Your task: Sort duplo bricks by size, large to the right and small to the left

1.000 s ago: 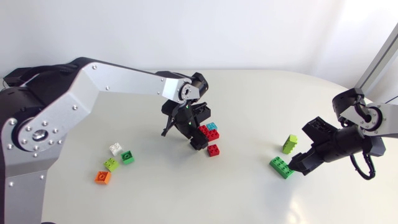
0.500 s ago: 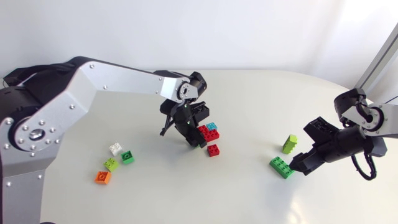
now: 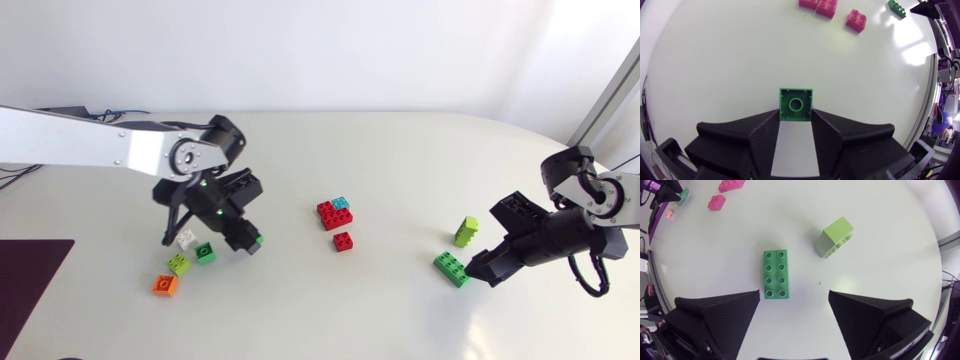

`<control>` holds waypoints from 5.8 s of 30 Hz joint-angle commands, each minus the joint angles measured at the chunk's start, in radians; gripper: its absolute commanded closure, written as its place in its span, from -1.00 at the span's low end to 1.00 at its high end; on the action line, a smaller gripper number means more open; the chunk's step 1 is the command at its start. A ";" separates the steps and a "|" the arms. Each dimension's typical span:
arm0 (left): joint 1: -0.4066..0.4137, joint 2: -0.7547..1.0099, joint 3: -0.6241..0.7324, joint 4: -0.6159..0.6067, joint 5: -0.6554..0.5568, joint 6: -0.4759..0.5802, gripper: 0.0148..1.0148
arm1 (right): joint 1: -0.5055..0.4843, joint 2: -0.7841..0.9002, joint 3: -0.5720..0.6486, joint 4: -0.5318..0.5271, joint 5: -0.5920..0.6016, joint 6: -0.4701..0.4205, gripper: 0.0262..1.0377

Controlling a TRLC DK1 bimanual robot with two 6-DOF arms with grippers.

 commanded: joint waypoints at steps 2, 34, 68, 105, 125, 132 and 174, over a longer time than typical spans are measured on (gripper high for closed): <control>0.048 -0.063 -0.135 0.040 -0.001 0.042 0.54 | 0.018 -0.017 -0.019 -0.008 -0.009 0.030 -0.90; 0.195 -0.292 -0.310 0.104 0.085 0.079 -0.94 | 0.575 0.531 0.786 -0.171 0.024 0.283 -0.89; 0.290 -0.275 -0.316 0.103 0.166 0.157 -0.94 | 0.632 0.925 1.207 -0.309 -0.055 0.245 -0.88; 0.298 -0.343 -0.371 0.100 0.214 0.158 -0.94 | 0.754 0.591 0.716 -0.312 -0.059 0.266 -0.85; 0.353 -0.372 -0.382 0.089 0.214 0.197 -0.94 | 0.661 0.938 1.230 -0.424 -0.057 0.240 -0.85; 0.367 -0.352 -0.376 0.090 0.215 0.209 -0.94 | 0.619 1.028 1.339 -0.456 -0.057 0.232 -0.85; 0.379 -0.324 -0.392 0.095 0.243 0.232 -0.94 | 0.566 1.116 1.477 -0.505 -0.028 0.237 -0.85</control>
